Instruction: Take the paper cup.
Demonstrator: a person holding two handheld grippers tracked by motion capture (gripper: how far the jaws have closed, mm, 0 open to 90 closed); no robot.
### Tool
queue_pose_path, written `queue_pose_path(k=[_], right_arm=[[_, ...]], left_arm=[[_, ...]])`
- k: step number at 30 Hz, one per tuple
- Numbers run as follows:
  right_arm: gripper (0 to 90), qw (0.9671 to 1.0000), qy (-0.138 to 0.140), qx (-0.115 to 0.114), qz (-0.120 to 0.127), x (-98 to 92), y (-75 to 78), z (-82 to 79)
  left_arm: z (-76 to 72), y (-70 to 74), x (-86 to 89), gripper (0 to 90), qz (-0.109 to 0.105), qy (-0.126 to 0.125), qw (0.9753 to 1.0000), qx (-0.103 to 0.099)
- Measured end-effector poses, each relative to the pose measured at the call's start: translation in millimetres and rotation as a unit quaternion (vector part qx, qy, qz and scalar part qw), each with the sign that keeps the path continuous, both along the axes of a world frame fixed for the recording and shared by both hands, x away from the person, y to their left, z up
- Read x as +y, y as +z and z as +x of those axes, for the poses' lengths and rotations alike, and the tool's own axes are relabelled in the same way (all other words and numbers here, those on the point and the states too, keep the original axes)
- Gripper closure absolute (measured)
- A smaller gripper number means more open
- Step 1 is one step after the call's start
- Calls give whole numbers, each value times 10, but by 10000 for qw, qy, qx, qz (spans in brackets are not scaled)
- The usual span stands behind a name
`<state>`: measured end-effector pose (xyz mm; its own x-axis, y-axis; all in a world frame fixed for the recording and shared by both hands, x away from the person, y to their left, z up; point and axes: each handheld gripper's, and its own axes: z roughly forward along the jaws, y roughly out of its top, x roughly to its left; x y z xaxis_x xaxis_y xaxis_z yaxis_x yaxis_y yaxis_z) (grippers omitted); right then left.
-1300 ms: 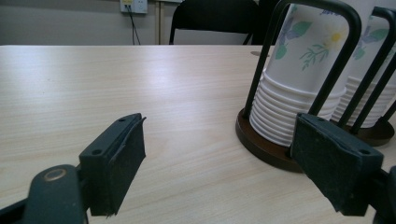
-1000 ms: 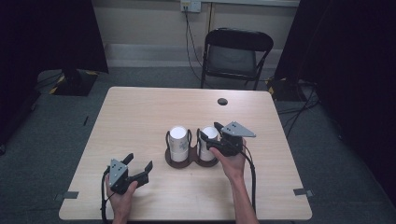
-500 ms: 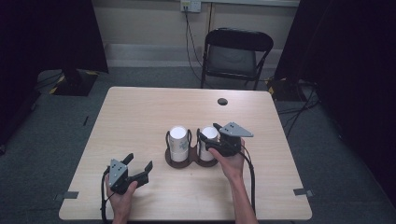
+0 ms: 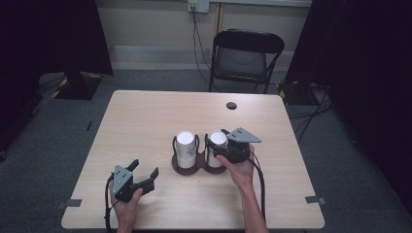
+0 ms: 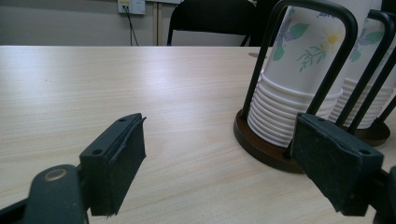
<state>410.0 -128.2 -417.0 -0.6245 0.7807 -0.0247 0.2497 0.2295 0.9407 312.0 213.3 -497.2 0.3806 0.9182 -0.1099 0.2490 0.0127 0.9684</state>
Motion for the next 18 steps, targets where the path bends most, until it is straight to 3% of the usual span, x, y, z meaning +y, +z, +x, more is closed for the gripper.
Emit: queue_pose_path(k=[18], right_arm=[[361, 9997, -48, -87, 245, -32, 91, 1]], left_arm=[[1, 3, -14, 180, 85, 41, 10000, 9]])
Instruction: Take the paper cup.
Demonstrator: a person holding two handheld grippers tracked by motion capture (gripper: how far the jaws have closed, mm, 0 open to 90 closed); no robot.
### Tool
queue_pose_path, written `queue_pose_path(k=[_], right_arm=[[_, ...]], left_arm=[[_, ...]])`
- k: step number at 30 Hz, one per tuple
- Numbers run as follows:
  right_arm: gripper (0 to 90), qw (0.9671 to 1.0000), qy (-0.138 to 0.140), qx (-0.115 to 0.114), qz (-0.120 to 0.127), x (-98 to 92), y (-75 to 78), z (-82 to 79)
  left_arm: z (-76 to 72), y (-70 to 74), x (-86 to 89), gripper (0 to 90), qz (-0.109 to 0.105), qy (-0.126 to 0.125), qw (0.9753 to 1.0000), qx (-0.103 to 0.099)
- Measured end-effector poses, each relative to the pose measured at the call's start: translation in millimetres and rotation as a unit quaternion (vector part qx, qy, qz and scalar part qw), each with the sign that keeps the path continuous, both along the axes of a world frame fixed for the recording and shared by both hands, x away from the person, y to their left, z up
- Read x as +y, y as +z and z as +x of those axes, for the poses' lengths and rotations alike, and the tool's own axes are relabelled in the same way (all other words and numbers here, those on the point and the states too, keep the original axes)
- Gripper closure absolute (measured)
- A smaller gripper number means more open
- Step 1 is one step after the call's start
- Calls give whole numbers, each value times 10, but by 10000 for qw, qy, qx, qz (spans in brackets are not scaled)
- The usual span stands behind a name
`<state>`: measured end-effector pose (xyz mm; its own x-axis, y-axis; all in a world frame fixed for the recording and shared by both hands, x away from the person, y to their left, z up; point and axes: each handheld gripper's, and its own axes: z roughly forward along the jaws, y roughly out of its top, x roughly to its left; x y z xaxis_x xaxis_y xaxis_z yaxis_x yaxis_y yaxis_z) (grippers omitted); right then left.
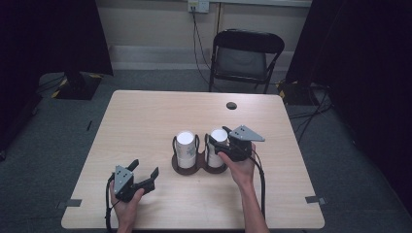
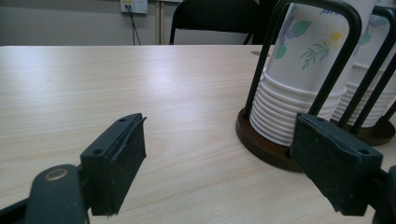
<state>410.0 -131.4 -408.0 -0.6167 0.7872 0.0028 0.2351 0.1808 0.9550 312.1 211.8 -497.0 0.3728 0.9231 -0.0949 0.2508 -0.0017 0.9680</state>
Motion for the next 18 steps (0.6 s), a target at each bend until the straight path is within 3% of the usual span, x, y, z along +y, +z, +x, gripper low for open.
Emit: queue_pose_path(k=[18], right_arm=[[365, 9999, -27, -112, 94, -22, 154, -18]], left_arm=[[1, 1, -4, 187, 33, 11, 10000, 9]])
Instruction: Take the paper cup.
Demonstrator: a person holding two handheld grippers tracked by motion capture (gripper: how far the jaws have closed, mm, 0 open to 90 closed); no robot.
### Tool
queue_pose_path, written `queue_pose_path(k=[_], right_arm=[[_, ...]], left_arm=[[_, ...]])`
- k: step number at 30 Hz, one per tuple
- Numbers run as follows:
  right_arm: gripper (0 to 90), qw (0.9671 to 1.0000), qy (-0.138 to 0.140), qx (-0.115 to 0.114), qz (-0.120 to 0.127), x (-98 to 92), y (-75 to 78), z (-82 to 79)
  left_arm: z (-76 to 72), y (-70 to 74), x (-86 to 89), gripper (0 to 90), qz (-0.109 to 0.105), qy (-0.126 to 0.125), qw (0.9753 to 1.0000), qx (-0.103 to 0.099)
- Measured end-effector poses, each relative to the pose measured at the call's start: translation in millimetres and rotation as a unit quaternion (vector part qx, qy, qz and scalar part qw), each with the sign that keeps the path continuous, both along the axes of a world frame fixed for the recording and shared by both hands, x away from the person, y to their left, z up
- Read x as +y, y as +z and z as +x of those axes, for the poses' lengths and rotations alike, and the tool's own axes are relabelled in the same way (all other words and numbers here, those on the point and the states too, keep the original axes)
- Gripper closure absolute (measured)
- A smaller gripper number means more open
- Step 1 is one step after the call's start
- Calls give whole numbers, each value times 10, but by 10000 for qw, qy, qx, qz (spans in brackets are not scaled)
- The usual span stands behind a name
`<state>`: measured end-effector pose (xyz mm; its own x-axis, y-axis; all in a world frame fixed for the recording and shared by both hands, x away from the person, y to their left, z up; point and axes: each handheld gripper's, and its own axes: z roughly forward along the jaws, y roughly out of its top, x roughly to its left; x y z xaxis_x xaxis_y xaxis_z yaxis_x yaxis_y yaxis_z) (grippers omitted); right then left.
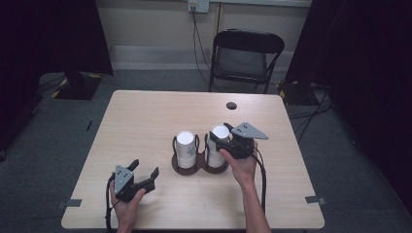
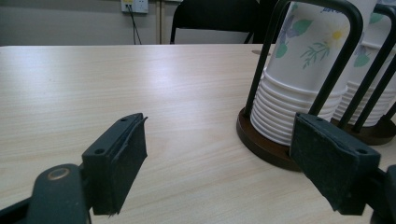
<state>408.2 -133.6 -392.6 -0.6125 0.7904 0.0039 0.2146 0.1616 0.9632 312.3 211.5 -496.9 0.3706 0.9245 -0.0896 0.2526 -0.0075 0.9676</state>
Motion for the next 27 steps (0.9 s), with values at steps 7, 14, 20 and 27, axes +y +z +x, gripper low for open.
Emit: queue_pose_path(k=[7, 14, 20, 27], right_arm=[[367, 10000, 22, 41, 4, -12, 74, 11], [368, 10000, 35, 19, 75, -21, 146, 9], [369, 10000, 14, -1, 99, -25, 183, 0], [370, 9999, 30, -36, 150, -32, 239, -7]], left_arm=[[1, 0, 1, 192, 6, 1, 10000, 12], [1, 1, -7, 192, 28, 14, 10000, 16], [0, 1, -10, 192, 38, 14, 10000, 12], [-1, 3, -24, 192, 99, 31, 9999, 6]])
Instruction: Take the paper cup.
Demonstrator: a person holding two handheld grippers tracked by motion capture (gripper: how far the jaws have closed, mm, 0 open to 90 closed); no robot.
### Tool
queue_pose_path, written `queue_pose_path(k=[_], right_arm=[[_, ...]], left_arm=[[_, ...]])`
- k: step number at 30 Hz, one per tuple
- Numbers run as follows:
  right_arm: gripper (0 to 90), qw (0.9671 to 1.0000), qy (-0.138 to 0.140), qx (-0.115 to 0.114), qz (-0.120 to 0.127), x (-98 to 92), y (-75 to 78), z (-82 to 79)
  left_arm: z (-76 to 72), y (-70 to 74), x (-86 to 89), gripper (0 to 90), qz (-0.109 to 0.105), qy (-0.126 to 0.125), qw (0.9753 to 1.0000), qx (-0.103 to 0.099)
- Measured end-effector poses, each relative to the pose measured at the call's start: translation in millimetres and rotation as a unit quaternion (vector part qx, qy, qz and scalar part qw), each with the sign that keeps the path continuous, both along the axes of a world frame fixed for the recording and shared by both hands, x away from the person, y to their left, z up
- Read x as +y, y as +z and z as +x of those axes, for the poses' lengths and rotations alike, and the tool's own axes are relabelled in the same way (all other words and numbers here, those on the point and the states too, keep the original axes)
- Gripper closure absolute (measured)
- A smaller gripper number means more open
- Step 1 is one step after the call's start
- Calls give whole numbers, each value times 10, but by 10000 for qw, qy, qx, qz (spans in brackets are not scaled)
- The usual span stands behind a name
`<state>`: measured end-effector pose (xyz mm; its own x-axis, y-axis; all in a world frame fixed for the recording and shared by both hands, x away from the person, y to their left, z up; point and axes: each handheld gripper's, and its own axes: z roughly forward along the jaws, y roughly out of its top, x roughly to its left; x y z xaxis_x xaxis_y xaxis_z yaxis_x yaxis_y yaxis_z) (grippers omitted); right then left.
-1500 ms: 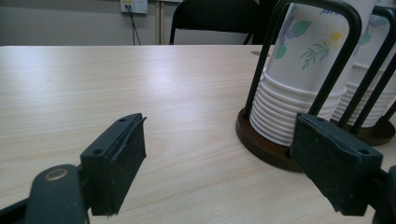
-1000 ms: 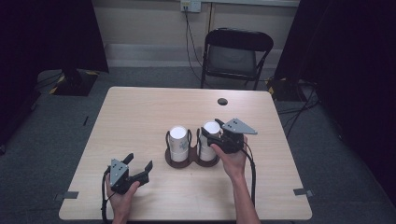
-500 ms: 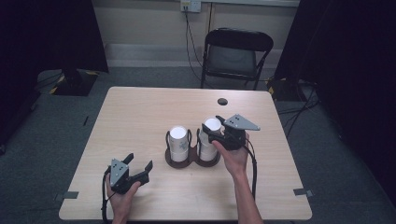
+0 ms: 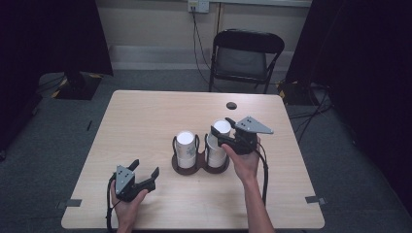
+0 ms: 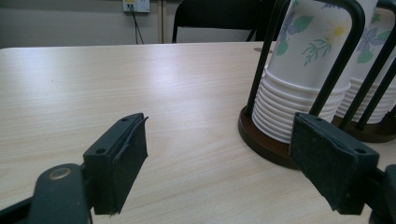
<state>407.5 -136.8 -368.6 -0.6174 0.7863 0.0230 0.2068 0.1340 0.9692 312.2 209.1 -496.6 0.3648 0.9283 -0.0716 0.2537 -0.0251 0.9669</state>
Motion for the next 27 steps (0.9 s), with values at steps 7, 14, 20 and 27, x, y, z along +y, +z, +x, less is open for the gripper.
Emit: queue_pose_path(k=[7, 14, 20, 27], right_arm=[[370, 10000, -10, 9, -17, 14, 28, -6], [370, 10000, -1, -41, 14, 19, 75, -7], [370, 10000, -21, -53, 34, -1, 93, -14], [370, 9999, -28, -23, 129, -43, 127, -45]], left_arm=[[2, 0, -6, 192, 22, 5, 10000, -1], [-1, 1, -10, 201, 38, 18, 10000, -3], [-1, 1, -13, 219, 48, -2, 10000, -4], [-9, 0, -3, 216, 0, 44, 10000, -20]])
